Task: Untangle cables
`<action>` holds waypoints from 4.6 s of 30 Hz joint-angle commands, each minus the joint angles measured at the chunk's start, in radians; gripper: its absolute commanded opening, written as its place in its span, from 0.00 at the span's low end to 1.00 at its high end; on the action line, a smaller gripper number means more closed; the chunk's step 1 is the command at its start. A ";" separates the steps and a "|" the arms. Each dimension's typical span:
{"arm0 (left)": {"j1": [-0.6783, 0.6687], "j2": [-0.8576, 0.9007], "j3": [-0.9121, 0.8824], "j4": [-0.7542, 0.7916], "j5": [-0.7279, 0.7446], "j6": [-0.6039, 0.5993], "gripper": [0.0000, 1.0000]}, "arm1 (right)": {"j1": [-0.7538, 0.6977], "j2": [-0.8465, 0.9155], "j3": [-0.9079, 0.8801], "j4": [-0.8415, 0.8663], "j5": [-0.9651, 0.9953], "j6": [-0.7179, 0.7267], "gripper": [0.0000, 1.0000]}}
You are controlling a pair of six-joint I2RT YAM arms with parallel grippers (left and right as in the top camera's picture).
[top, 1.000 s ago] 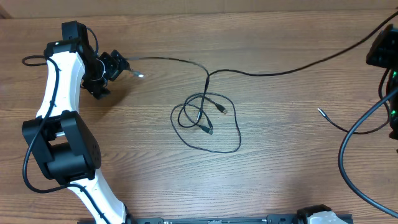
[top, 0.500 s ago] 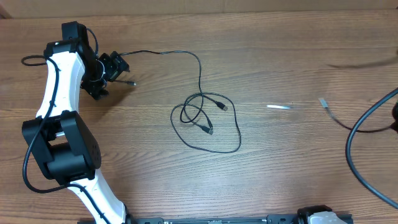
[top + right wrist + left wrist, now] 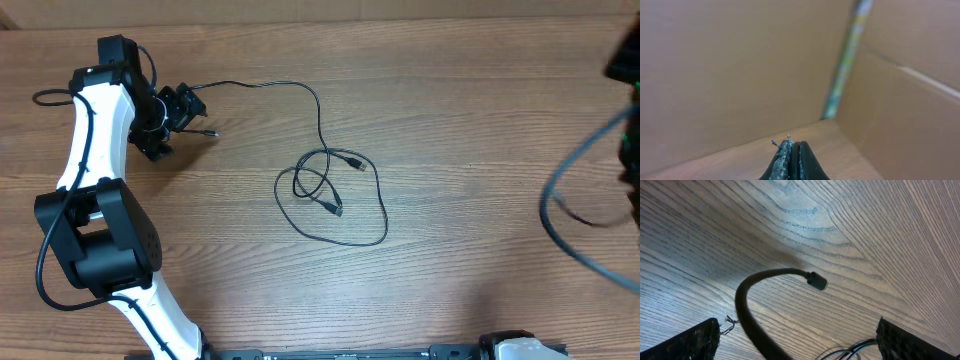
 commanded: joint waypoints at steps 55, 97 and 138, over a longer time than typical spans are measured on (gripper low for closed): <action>0.005 -0.009 -0.005 -0.003 -0.012 0.013 1.00 | -0.895 0.845 0.012 0.348 -0.753 0.170 0.39; 0.005 -0.009 -0.005 -0.003 -0.012 0.013 1.00 | -0.217 0.633 0.013 -0.008 -1.123 -0.137 1.00; 0.005 -0.009 -0.005 -0.003 -0.012 0.013 1.00 | 0.402 0.688 -0.525 0.221 -1.040 -0.074 1.00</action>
